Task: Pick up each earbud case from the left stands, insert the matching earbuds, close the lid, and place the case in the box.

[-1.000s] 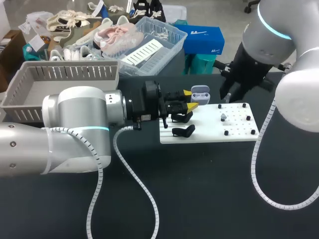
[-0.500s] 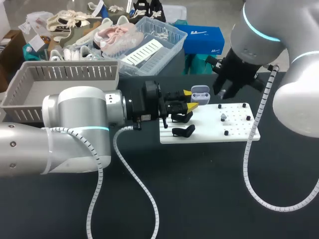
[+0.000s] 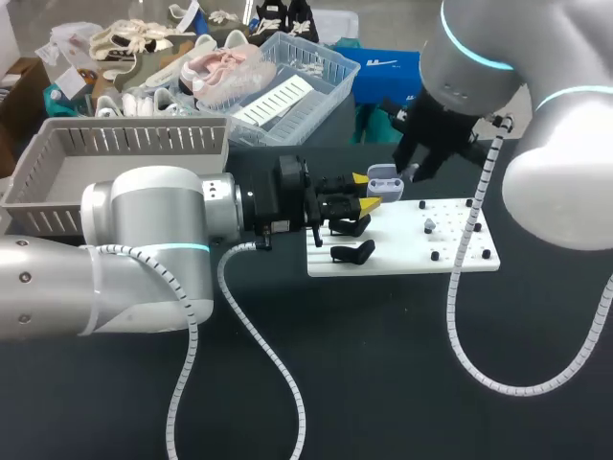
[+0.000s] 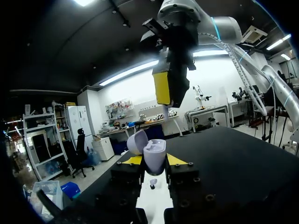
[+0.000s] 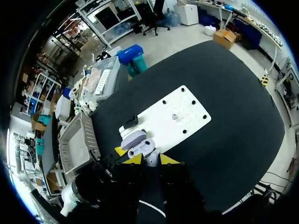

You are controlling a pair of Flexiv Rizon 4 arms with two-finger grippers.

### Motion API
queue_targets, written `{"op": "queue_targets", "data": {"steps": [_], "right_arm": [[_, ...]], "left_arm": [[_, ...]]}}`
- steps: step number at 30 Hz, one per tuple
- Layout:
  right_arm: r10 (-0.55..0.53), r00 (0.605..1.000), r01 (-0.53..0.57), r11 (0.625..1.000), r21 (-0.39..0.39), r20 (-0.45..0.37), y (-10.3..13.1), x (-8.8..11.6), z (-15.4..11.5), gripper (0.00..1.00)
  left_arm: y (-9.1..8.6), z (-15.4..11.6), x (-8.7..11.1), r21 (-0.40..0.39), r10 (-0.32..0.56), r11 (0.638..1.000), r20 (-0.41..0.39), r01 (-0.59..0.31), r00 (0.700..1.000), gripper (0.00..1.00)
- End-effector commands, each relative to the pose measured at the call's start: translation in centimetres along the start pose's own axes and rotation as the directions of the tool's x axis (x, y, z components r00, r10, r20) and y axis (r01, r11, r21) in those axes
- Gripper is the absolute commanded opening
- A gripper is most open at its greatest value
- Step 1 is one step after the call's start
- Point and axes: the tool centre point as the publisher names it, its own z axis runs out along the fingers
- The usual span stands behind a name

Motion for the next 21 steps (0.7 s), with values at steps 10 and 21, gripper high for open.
{"op": "queue_targets", "data": {"steps": [10,21], "right_arm": [[0.054,0.998,-0.054,0.999,-0.008,0.037,0.9,0.2,0.7,0.00],[0.057,0.998,-0.056,0.998,-0.020,0.035,1.7,-0.1,1.6,0.00]], "left_arm": [[0.0,0.0,0.0,-0.004,0.001,1.000,0.001,-0.001,1.000,0.00],[0.0,0.0,0.0,-0.004,0.001,1.000,0.001,-0.001,1.000,0.00]]}}
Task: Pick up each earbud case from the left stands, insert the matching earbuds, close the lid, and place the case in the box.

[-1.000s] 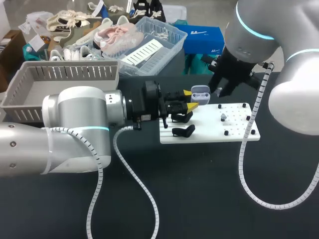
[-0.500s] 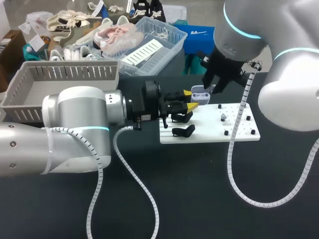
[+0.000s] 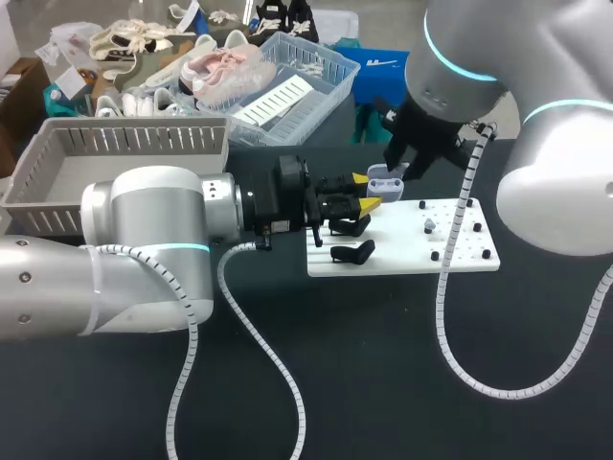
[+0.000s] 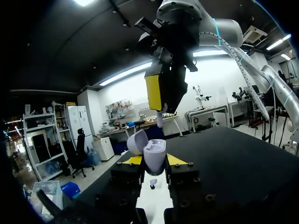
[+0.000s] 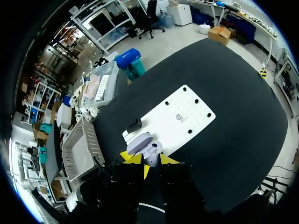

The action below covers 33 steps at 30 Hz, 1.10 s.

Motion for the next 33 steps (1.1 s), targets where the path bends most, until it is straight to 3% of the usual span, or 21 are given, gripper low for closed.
{"op": "queue_targets", "data": {"steps": [1,33], "right_arm": [[0.002,1.000,-0.002,1.000,-0.003,0.003,0.51,0.01,0.78,0.00],[0.010,1.000,-0.010,1.000,-0.014,-0.010,0.04,-0.20,1.61,0.00]], "left_arm": [[-0.04,0.04,0.03,-0.004,0.001,1.000,0.001,-0.001,1.000,0.00],[-0.04,0.04,0.03,-0.004,0.001,1.000,0.001,-0.001,1.000,0.00]]}}
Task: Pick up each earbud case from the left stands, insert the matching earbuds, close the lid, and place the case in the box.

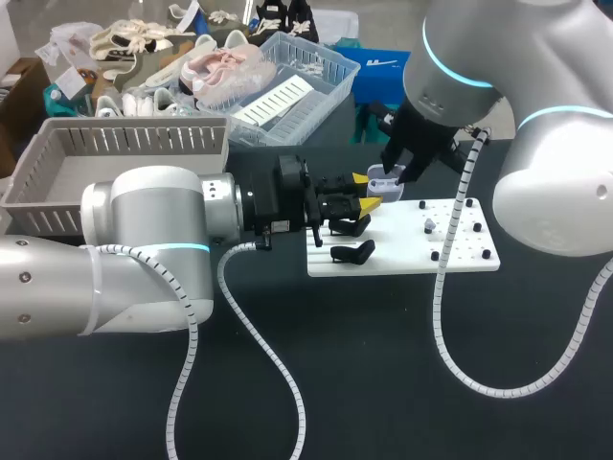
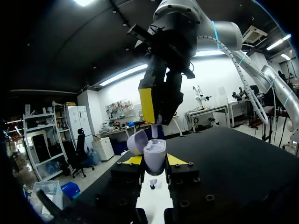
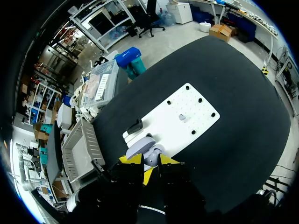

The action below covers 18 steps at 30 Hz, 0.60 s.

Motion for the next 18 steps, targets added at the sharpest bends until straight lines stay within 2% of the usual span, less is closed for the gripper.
{"op": "queue_targets", "data": {"steps": [1,18], "right_arm": [[0.002,1.000,-0.002,1.000,-0.003,0.001,-0.18,0.09,0.17,0.00],[-0.002,1.000,0.002,1.000,-0.009,-0.006,-0.12,-0.02,0.46,0.00]], "left_arm": [[-0.04,0.04,0.03,-0.004,0.001,1.000,0.001,-0.001,1.000,0.00],[-0.04,0.04,0.03,-0.004,0.001,1.000,0.001,-0.001,1.000,0.00]]}}
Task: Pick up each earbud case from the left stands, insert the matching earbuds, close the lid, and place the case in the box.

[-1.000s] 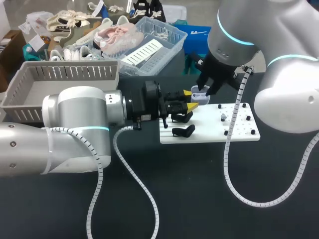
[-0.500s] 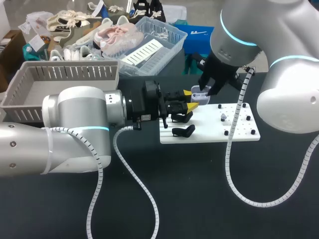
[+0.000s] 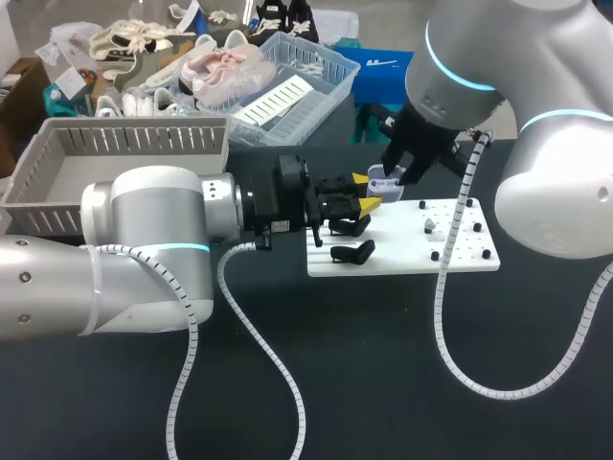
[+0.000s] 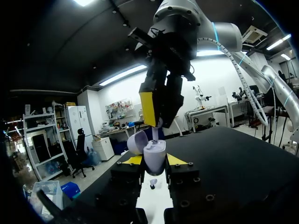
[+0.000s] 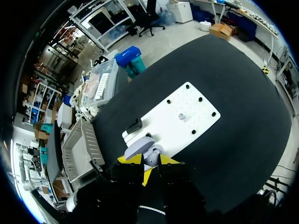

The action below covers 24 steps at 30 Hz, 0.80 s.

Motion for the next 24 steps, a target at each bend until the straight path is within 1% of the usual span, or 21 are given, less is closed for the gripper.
{"op": "queue_targets", "data": {"steps": [1,18,19,20,21,22,24], "right_arm": [[-0.002,1.000,0.002,1.000,-0.004,0.001,0.08,-0.08,0.19,0.00],[-0.013,1.000,0.012,1.000,-0.018,-0.017,0.24,0.23,0.93,0.00],[-0.020,1.000,0.020,1.000,-0.019,-0.016,0.26,0.25,0.89,0.06],[-0.019,1.000,0.019,1.000,-0.021,-0.014,0.29,0.30,0.80,0.45],[-0.019,1.000,0.019,1.000,-0.023,-0.011,0.25,0.35,0.64,0.96],[-0.019,1.000,0.019,1.000,-0.024,-0.010,0.16,0.35,0.55,1.00],[-0.020,1.000,0.020,0.999,-0.029,-0.003,-0.02,0.38,0.27,1.00]], "left_arm": [[-0.03,0.04,0.01,-0.004,0.001,1.000,0.001,-0.001,1.000,0.00],[-0.03,0.04,0.01,-0.004,0.001,1.000,0.001,-0.001,1.000,0.00],[-0.03,0.04,0.01,-0.004,0.001,1.000,0.001,-0.001,1.000,0.00],[-0.03,0.04,0.01,-0.004,0.001,1.000,0.001,-0.001,1.000,0.00],[-0.03,0.04,0.01,-0.004,0.001,1.000,0.001,-0.001,1.000,0.00],[-0.03,0.04,0.01,-0.004,0.001,1.000,0.001,-0.001,1.000,0.00],[-0.03,0.04,0.01,-0.004,0.001,1.000,0.001,-0.001,1.000,0.00]]}}
